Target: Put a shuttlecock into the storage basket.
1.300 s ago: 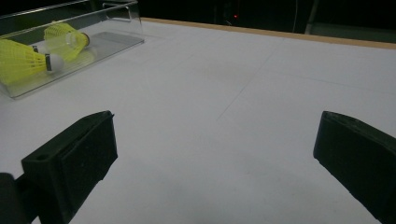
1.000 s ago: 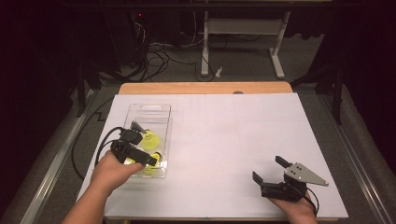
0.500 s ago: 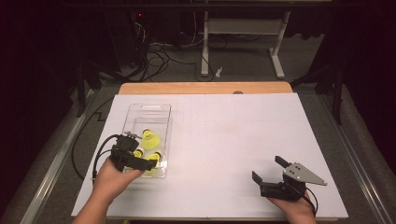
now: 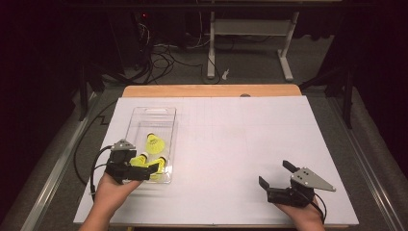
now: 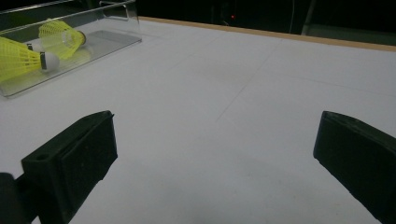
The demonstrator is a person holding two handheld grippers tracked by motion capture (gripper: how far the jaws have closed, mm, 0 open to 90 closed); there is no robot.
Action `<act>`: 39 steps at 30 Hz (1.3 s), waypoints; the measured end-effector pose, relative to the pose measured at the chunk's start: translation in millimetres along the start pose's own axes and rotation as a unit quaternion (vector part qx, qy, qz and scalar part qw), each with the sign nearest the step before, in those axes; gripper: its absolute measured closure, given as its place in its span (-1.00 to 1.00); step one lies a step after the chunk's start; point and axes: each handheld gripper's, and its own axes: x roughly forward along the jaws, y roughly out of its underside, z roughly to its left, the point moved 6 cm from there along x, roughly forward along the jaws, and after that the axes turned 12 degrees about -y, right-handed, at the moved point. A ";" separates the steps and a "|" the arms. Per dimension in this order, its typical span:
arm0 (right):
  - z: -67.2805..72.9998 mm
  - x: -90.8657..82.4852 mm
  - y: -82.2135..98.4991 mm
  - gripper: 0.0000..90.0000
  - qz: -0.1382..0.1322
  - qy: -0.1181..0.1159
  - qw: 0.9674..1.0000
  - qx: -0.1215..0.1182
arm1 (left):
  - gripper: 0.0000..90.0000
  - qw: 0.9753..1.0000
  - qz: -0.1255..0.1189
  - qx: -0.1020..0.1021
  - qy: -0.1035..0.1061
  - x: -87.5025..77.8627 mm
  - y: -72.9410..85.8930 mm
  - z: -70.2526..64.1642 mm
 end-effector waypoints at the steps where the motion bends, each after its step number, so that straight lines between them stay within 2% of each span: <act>1: -0.3 -0.1 0.0 -1.00 0.000 0.001 1.000 0.001 | -0.99 1.000 -0.002 0.000 0.002 0.1 0.8 0.5; 4: -1.3 -0.4 0.5 -1.00 0.002 0.004 1.000 -0.002 | -0.99 1.000 -0.017 0.008 0.007 -2.2 1.9 -0.2; 6: -0.7 -1.2 0.8 -1.00 0.004 0.005 1.000 -0.002 | -0.99 0.999 -0.036 0.016 0.015 -4.7 3.2 -2.3; 10: -1.0 -1.8 0.5 -1.00 0.002 0.004 1.000 -0.005 | -0.99 0.996 -0.084 0.032 0.017 -9.6 5.9 -4.8; 13: -0.8 -1.1 0.4 -1.00 0.000 0.005 1.000 -0.006 | -0.99 0.994 -0.100 0.046 0.000 -12.1 9.2 -5.5; 16: -0.4 -2.0 -0.4 -1.00 -0.005 0.005 1.000 -0.007 | -0.99 0.992 -0.120 0.041 0.003 -15.5 13.6 -4.9; 20: 0.4 -4.9 -3.7 -1.00 -0.017 0.006 1.000 -0.008 | -0.99 0.989 -0.144 0.027 0.029 -18.7 18.7 -2.9; 23: 0.9 -7.0 -6.0 -1.00 -0.025 0.008 1.000 -0.009 | -0.99 0.986 -0.163 0.034 0.025 -20.4 20.1 -3.2; 25: 1.7 -8.4 -7.2 -1.00 -0.031 0.006 0.999 -0.010 | -0.99 0.985 -0.168 0.030 0.031 -21.5 19.8 -3.6; 28: 3.4 -10.4 -9.4 -1.00 -0.043 0.002 0.999 -0.012 | -0.99 0.982 -0.185 0.033 0.035 -24.6 19.1 -5.9; 29: 3.9 -11.5 -10.3 -1.00 -0.047 0.001 0.999 -0.015 | -0.99 0.980 -0.195 0.035 0.036 -26.3 18.7 -7.2; 30: 4.4 -12.6 -11.3 -1.00 -0.053 -0.001 0.998 -0.016 | -0.99 0.979 -0.199 0.034 0.033 -27.5 17.8 -8.0; 33: 3.9 -15.6 -13.1 -1.00 -0.062 -0.003 0.998 -0.019 | -0.99 0.978 -0.204 0.034 0.032 -28.8 17.0 -9.6; 36: 1.9 -18.0 -13.6 -1.00 -0.069 -0.004 0.998 -0.016 | -0.99 0.978 -0.203 0.038 0.022 -28.9 18.0 -9.4; 39: -2.2 -20.1 -13.7 -1.00 -0.077 0.000 0.997 -0.006 | -0.99 0.978 -0.205 0.038 0.022 -28.7 18.4 -10.3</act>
